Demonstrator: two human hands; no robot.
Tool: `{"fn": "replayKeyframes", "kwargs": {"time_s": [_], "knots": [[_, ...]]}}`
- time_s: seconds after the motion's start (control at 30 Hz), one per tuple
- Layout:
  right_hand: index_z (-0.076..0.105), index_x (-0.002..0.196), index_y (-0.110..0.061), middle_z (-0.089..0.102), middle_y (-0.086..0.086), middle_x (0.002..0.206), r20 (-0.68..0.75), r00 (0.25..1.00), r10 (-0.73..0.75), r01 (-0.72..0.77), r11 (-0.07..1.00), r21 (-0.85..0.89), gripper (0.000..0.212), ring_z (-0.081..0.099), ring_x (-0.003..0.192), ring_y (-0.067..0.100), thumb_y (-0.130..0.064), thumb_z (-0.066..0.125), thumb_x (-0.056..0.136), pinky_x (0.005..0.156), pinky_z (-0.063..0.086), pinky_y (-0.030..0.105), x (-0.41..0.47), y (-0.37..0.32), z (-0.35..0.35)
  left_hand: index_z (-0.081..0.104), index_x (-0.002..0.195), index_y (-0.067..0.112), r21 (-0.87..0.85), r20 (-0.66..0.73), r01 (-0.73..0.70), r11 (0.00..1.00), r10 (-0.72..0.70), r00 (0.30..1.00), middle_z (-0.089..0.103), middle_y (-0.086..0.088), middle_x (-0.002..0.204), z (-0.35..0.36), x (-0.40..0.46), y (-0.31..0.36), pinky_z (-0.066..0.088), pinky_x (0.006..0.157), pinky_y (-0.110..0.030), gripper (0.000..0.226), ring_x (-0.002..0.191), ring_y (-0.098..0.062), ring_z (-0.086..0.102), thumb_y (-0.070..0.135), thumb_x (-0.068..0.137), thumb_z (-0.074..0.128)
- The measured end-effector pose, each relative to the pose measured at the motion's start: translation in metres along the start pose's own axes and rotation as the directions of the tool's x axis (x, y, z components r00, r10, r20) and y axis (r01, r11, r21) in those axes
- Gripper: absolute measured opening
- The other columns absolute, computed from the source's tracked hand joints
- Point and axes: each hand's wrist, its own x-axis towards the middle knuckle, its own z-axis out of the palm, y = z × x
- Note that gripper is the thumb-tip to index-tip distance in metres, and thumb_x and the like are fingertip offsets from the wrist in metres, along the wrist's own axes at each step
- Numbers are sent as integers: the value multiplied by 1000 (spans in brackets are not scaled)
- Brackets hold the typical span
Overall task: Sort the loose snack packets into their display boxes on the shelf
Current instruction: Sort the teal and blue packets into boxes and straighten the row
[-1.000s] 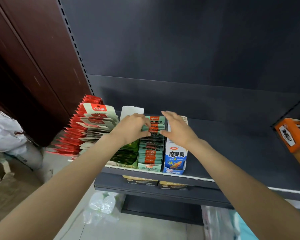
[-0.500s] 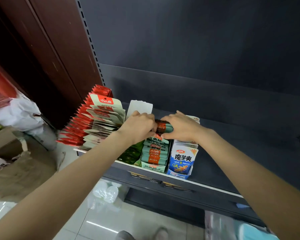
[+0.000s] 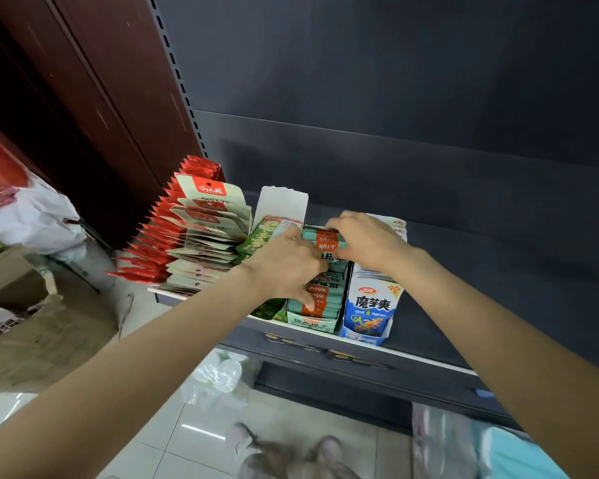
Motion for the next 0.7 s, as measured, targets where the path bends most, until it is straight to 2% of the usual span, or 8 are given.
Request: {"fn": "replayKeyframes", "kwargs": {"time_s": [0.17, 0.3, 0.43, 0.47, 0.53, 0.6, 0.67, 0.7], "knots": [[53, 119, -17, 54, 5, 110, -2, 1000, 15, -15, 1000, 5, 38, 56, 99, 24, -23, 64, 84, 77, 49, 39, 0, -1, 1, 61, 99, 16, 147, 16, 25, 989, -28, 999, 66, -1, 94, -4, 2, 15, 27, 90, -41, 40, 91, -23, 58, 53, 83, 55], [56, 117, -18, 56, 5, 108, -10, 1000, 5, -5, 1000, -9, 33, 57, 98, 24, -25, 63, 85, 77, 50, 39, -2, -2, -2, 59, 97, 14, 199, -55, 83, 976, -74, 996, 68, -2, 91, 2, 2, 23, 27, 88, -40, 13, 86, -23, 58, 19, 88, 50], [58, 117, -19, 57, 4, 106, 34, 999, -13, 13, 1000, 13, 30, 57, 100, 24, -23, 60, 87, 78, 49, 37, -5, -1, -6, 56, 107, 13, 162, -126, 184, 969, -165, 978, 64, -4, 102, 5, 1, 19, 32, 89, -39, 23, 95, -25, 59, 4, 86, 52], [56, 120, -18, 57, 5, 108, 66, 998, -17, 14, 999, 40, 34, 56, 104, 24, -25, 58, 87, 83, 48, 38, -7, -2, -9, 56, 109, 14, 136, -152, 223, 965, -202, 968, 62, -3, 104, 5, 1, 17, 33, 88, -39, 26, 97, -25, 59, 3, 86, 53], [43, 136, -16, 54, 7, 122, 167, 986, -6, -7, 997, 80, 56, 49, 117, 25, -37, 59, 86, 102, 37, 37, -10, -3, -17, 55, 110, 17, 50, -183, 280, 959, -267, 946, 61, -1, 106, 6, 0, 15, 33, 85, -38, 25, 100, -23, 58, 7, 87, 55], [29, 144, -14, 45, 9, 136, 238, 971, 2, 3, 1000, -19, 86, 38, 130, 25, -54, 64, 77, 114, 19, 38, -12, -6, -17, 55, 109, 17, -32, -202, 322, 946, -321, 925, 61, -1, 106, 7, 1, 16, 33, 83, -37, 24, 101, -23, 57, 13, 86, 60], [23, 145, -11, 42, 11, 138, 197, 980, 2, 32, 985, -168, 101, 35, 133, 26, -59, 70, 69, 118, 11, 39, -13, -9, -6, 58, 101, 15, -47, -285, 338, 940, -336, 898, 63, -2, 96, 4, 0, 17, 39, 74, -34, 33, 90, -23, 60, 18, 73, 74], [26, 142, -10, 44, 11, 133, 143, 990, -7, 37, 978, -207, 97, 37, 130, 27, -55, 72, 70, 118, 12, 39, -13, -11, 1, 61, 94, 14, -30, -335, 322, 946, -313, 889, 64, -2, 85, 3, -2, 18, 42, 67, -32, 38, 79, -22, 61, 18, 61, 82]]}}
